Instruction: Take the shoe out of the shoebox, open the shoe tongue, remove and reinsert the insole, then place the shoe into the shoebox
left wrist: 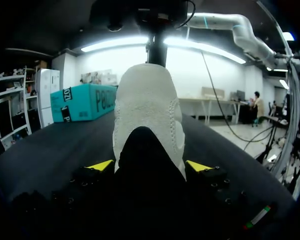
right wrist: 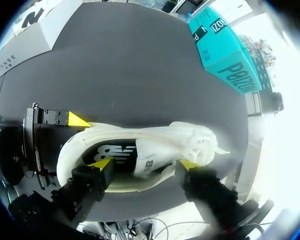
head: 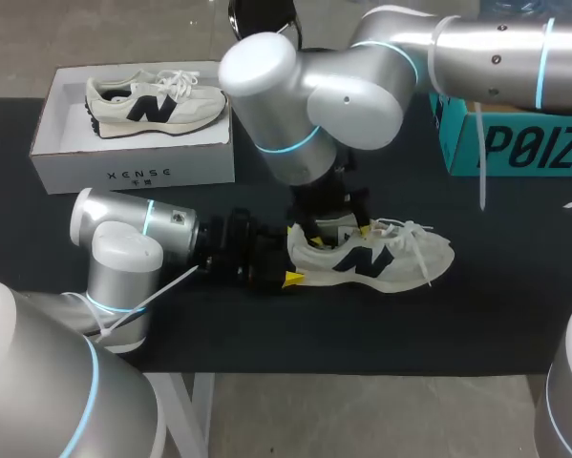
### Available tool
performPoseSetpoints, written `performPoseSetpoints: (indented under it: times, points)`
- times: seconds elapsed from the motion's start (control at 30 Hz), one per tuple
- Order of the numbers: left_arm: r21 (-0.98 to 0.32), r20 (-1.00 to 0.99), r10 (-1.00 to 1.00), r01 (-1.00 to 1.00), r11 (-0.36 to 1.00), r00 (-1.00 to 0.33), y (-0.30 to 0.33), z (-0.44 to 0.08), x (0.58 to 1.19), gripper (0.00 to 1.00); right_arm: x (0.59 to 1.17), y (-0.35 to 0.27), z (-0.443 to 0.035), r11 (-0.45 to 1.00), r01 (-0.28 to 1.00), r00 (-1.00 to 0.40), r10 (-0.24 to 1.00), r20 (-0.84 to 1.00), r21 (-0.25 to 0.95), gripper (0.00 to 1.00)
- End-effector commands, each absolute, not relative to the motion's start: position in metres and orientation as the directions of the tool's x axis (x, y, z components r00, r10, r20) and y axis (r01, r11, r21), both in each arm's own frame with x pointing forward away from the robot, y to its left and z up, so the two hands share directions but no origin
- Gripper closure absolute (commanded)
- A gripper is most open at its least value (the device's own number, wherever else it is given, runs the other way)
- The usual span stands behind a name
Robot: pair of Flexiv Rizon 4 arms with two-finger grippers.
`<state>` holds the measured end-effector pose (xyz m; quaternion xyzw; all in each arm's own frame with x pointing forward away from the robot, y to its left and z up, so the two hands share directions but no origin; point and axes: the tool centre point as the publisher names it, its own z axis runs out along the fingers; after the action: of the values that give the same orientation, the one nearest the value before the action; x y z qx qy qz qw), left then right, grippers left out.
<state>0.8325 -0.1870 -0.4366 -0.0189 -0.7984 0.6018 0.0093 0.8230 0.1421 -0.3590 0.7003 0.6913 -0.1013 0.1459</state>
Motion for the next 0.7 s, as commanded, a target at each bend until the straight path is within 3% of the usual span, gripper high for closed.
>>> performPoseSetpoints:
  times: [0.03, 0.13, 0.7]
  points:
    - [-0.961, -0.008, 0.04, 0.018, 0.275, -0.999, -0.19, -0.439, 0.834, 1.0, 0.82, 0.141, -0.366, -0.004, 0.998, 0.024, 0.941, -0.338, 0.061, 0.84]
    - [-0.961, -0.008, 0.04, 0.018, 0.275, -0.999, -0.19, -0.439, 0.834, 1.0, 0.817, 0.138, -0.367, -0.005, 0.998, 0.025, 0.941, -0.337, 0.06, 1.0]
    - [-0.961, -0.008, 0.04, 0.018, 0.275, -0.999, -0.19, -0.439, 0.834, 1.0, 0.814, 0.122, -0.354, -0.036, 0.995, 0.066, 0.937, -0.343, 0.094, 1.0]
